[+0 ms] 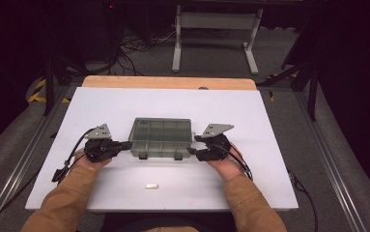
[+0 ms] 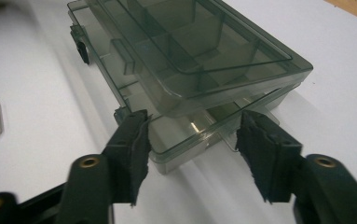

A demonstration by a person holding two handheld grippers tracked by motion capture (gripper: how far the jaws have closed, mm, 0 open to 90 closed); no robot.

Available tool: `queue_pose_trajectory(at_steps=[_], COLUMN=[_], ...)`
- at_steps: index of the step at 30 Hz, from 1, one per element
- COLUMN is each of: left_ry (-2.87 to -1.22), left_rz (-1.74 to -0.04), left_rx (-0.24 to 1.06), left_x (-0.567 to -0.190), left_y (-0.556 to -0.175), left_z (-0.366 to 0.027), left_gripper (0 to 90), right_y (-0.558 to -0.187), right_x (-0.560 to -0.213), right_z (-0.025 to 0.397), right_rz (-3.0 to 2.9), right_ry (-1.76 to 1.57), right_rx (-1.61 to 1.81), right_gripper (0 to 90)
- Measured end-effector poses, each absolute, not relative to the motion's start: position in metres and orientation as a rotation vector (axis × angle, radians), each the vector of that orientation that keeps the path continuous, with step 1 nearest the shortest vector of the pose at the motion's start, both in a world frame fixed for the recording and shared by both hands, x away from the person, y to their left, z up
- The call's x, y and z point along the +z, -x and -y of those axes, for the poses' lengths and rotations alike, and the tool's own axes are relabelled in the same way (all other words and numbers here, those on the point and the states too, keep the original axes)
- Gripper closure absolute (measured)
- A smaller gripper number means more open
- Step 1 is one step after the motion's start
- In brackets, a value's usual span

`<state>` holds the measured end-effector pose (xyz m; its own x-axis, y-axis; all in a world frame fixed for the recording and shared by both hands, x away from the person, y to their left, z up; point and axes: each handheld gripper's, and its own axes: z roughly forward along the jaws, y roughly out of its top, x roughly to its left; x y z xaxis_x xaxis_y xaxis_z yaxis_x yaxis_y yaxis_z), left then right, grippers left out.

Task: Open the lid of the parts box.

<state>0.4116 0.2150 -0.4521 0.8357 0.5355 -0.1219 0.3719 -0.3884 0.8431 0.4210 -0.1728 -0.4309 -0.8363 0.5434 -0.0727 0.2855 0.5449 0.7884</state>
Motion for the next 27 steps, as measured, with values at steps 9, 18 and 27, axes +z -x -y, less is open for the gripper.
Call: queue_pose_trajectory(at_steps=[9, 18, 27], left_ry=[-2.019, -2.015, -2.008], left_rz=[-0.659, -0.65, -0.654], left_rx=[0.217, 0.217, 0.204], left_x=[-0.452, -0.451, -0.451], left_y=[-0.412, -0.412, -0.411], left_z=[-0.216, -0.216, -0.217], left_gripper=[89.8, 89.8, 87.4], right_y=[-0.431, -0.436, -0.437], right_x=[-0.427, -0.421, -0.413], right_z=[0.169, 0.167, 0.165], right_rz=[-2.497, -2.498, -2.484], right_ry=[-0.654, -0.637, -0.61], right_rx=[1.15, 1.133, 1.113], right_gripper=[32.2, 31.1, 31.1])
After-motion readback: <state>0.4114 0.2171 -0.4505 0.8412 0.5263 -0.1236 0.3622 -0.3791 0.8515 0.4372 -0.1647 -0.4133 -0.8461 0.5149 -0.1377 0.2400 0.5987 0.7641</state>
